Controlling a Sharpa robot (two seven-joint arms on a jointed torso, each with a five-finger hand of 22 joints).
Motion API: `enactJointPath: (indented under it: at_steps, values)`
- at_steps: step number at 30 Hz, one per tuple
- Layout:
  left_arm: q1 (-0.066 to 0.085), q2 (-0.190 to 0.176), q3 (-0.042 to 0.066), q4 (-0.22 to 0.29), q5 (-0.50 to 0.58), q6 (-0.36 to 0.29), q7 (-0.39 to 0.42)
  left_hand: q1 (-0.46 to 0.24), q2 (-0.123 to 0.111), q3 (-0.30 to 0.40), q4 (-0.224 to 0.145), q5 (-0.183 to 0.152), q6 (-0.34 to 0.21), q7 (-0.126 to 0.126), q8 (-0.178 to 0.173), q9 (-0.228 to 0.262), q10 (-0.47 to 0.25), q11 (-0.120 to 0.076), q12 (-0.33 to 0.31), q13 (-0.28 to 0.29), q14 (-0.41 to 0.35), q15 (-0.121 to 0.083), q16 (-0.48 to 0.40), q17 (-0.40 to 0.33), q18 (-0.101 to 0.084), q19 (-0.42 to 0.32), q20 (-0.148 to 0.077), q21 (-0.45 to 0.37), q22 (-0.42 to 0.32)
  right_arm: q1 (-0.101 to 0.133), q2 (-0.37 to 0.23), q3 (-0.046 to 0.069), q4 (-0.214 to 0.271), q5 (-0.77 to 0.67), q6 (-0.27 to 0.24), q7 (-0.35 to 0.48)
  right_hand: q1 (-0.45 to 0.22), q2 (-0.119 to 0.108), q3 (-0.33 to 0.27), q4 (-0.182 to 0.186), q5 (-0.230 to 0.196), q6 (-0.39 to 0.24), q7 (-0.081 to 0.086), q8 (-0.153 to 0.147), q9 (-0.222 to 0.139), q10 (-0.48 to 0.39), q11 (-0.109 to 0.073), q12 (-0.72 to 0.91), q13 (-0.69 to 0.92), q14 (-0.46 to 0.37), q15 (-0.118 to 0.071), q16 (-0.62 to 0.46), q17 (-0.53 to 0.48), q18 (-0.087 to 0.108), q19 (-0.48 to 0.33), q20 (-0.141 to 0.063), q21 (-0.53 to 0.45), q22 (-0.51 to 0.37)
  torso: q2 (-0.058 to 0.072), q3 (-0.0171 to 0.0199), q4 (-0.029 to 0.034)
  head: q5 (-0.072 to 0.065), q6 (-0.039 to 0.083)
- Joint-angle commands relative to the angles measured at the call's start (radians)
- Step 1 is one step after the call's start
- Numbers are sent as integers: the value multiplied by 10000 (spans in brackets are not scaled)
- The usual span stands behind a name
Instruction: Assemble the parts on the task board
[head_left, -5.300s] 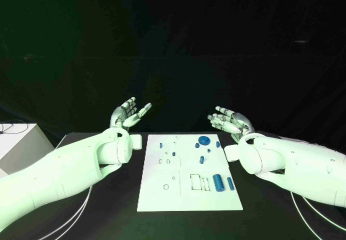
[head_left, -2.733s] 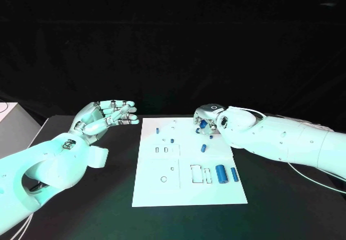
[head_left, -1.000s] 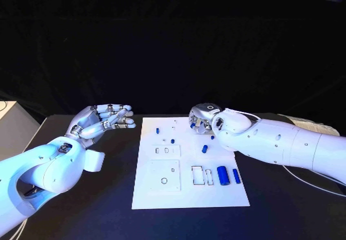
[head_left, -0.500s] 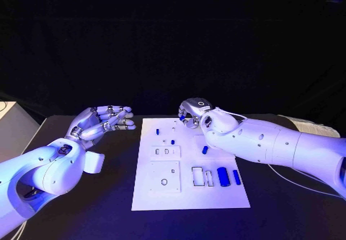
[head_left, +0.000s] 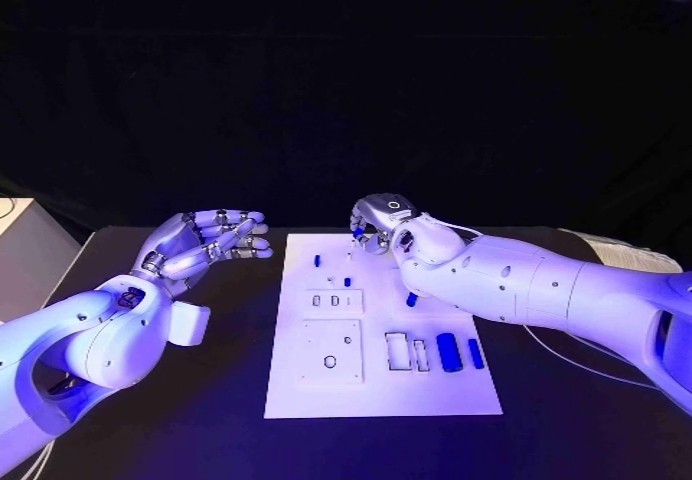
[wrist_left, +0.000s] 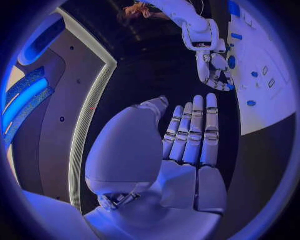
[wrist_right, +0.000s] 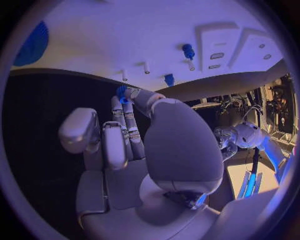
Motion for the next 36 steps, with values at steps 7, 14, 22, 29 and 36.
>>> enactJointPath:
  at_steps: [7, 14, 22, 29, 36]
  values:
    - [3, -1, 32, 67, -86, 171, 36, 27, -72, 87, -35, -52, -14, 105, 13, -2, 68, 10, -73, -10, 44, -3, 76, 34, 132, 51, -22, 44, 19, -32, 104, -10, -75, -99, 188, 111, 6, -28, 26, -34, -20, -44, 27, 44, 14, 200, -175, 31, 55, 324, -35, 67, 15, -187, 33, -9, 55, 17, 53, -21, 45, 1, -45]
    - [3, 7, 40, 66, -91, 177, 32, 27, -72, 87, -35, -52, -14, 105, 13, -2, 68, 10, -73, -10, 44, -3, 76, 34, 132, 51, -22, 44, 19, -36, 147, -19, -189, -103, 260, 101, -11, -33, 29, -34, -47, -57, 30, 43, 24, 192, -172, 31, 53, 324, -30, 70, 14, -187, 31, -6, 60, 23, 77, -25, 46, -14, -49]
    - [3, 17, 46, 64, -96, 183, 28, 27, -72, 87, -35, -52, -14, 105, 13, -2, 68, 10, -73, -10, 44, -3, 76, 34, 132, 51, -22, 44, 19, -49, 230, -43, -302, -100, 406, 132, -38, -52, 30, -36, -80, -85, 35, 37, 37, 170, -164, 27, 48, 328, -24, 87, 41, -188, 26, -1, 65, 31, 97, -24, 59, -10, -65]
    - [3, 19, 50, 74, -108, 197, 21, 27, -72, 87, -35, -52, -14, 105, 13, -2, 68, 10, -73, -10, 44, -3, 76, 34, 132, 51, -22, 44, 19, -75, 328, -63, -491, -97, 475, 155, -50, -59, 31, -36, -92, -96, 37, 34, 43, 158, -160, 25, 45, 327, -21, 87, 36, -190, 26, 1, 72, 42, 107, -34, 66, 4, -85]
    - [4, 26, 55, 73, -117, 202, 19, 27, -72, 87, -35, -52, -14, 105, 13, -2, 68, 10, -73, -10, 44, -3, 76, 34, 132, 51, -22, 44, 19, -98, 420, -74, -638, -80, 506, 194, -73, -68, 36, -32, -110, -119, 40, 28, 54, 133, -153, 22, 40, 324, -15, 86, 24, -186, 15, 6, 56, 21, 121, -39, 60, 18, -97]
